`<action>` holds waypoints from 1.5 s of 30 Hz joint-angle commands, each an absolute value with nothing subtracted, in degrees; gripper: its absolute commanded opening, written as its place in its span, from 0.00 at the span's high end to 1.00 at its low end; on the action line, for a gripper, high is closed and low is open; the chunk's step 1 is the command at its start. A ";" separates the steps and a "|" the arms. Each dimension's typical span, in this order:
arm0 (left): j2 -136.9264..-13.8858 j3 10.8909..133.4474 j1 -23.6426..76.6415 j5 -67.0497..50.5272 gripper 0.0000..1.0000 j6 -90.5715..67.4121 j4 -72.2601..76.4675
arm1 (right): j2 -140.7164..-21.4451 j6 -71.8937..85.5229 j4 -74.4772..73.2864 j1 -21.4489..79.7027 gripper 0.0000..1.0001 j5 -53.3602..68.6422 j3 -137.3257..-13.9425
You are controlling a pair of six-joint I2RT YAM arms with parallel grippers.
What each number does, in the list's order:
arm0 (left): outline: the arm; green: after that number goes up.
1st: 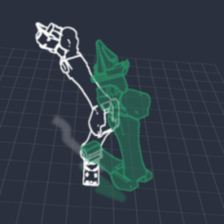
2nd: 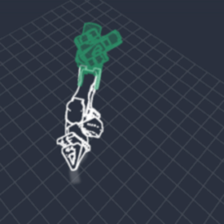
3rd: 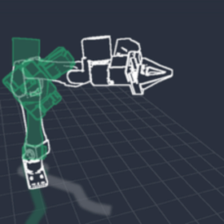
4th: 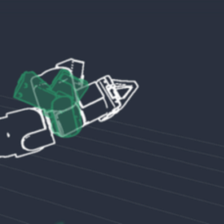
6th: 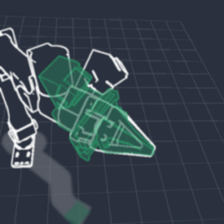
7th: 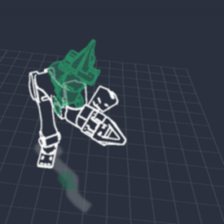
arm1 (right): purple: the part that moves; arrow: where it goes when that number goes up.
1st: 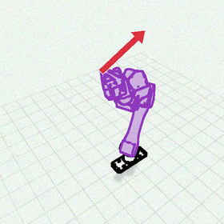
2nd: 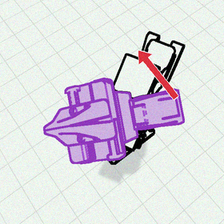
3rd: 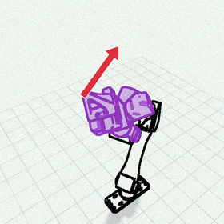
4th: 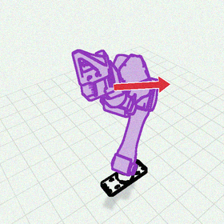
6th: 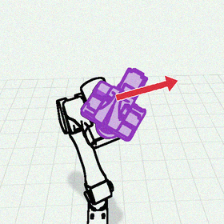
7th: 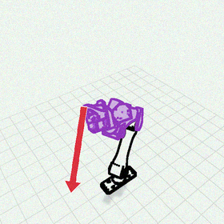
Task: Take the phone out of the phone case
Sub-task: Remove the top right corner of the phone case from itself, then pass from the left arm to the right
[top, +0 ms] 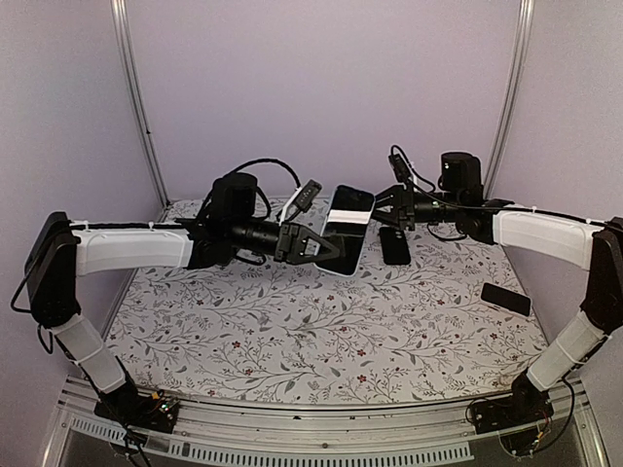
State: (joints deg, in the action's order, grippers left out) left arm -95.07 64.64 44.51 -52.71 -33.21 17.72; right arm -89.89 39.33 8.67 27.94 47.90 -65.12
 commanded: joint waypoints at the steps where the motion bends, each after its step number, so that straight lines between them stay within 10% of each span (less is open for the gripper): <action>1: -92.94 67.34 45.34 -59.46 1.00 -33.56 35.12 | -87.80 37.88 8.05 27.76 0.67 45.46 -62.93; 17: -99.28 65.99 41.34 -63.06 1.00 -46.32 45.61 | -86.33 35.41 11.93 30.77 0.57 53.14 -62.53; 30: -101.32 68.44 39.95 -59.97 0.99 -42.94 36.28 | -86.57 37.73 14.33 30.97 0.90 53.43 -61.79; 39: -101.45 69.22 39.31 -52.71 0.52 -37.88 25.73 | -85.20 35.95 12.24 30.97 1.00 45.18 -61.90; 45: -100.58 69.41 38.85 -45.93 0.41 -34.45 18.23 | -84.55 33.15 8.50 31.01 1.00 38.45 -62.80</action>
State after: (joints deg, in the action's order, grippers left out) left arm -101.69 68.38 39.62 -52.03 -38.17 24.91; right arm -85.62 35.48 9.43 30.72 43.62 -62.15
